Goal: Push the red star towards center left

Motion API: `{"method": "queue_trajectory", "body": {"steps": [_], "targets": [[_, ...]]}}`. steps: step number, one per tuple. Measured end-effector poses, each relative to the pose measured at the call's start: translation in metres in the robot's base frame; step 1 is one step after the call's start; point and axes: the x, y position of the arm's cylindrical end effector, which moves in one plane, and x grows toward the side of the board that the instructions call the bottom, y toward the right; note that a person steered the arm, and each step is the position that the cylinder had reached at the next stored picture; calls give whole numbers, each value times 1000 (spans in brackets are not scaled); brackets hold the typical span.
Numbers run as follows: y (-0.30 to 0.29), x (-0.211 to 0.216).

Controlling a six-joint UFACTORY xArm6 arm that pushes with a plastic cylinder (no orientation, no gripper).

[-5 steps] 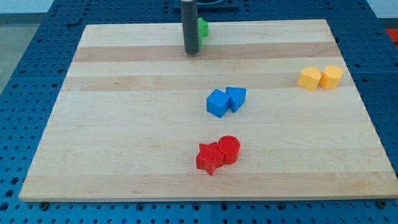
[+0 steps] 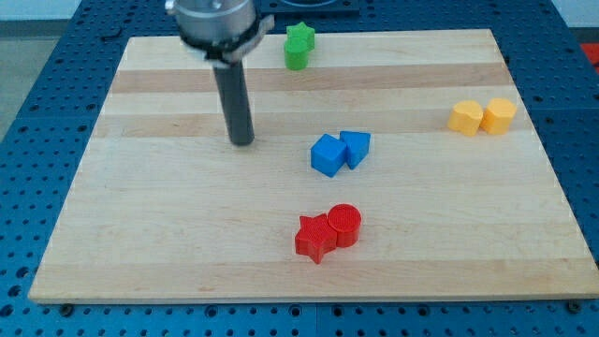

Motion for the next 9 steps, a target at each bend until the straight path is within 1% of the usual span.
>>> {"method": "queue_trajectory", "body": {"steps": [1,2,3,4,5,6,7,9], "targets": [[0,70],[3,129],[18,181],[18,181],[64,181],[141,181],[203,177],[196,137]]}}
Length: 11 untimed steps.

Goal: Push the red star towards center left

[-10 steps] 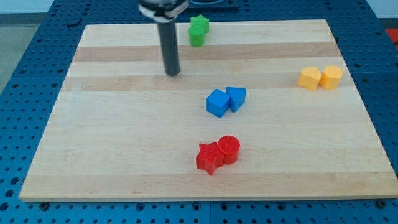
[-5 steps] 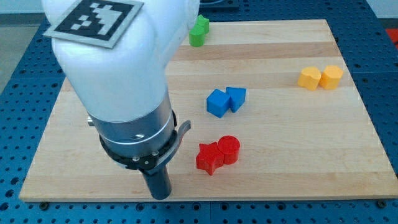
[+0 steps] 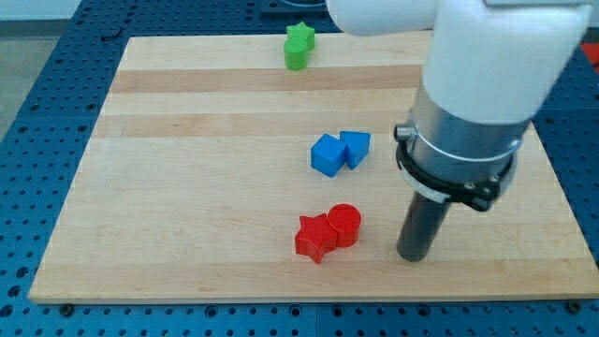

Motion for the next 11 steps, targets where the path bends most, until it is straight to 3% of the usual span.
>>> {"method": "queue_trajectory", "body": {"steps": [6,7,9,11], "targets": [[-220,-4],[-220,-13],[-219,-74],[-214,-45]]}}
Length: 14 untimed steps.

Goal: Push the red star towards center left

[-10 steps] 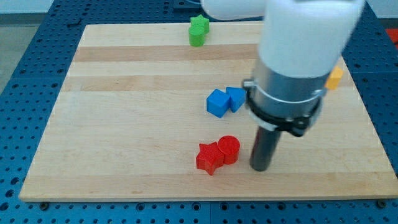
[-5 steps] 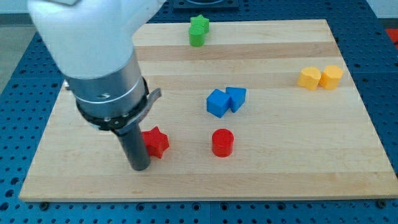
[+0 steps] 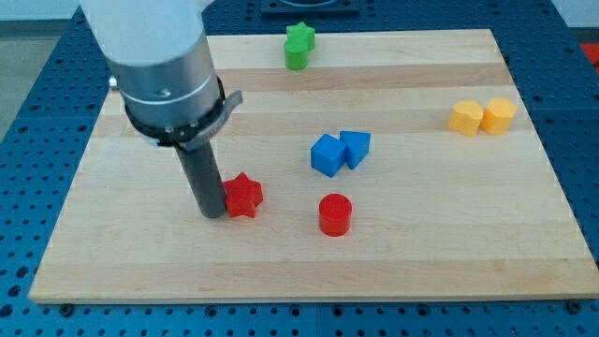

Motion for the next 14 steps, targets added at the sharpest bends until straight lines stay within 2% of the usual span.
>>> {"method": "queue_trajectory", "body": {"steps": [3,5,7,8,10,11,13,14], "targets": [[57,30],[62,-14],[20,-51],[13,-58],[7,-24],[-12,-32],[-12,-104],[-11,-101]]}}
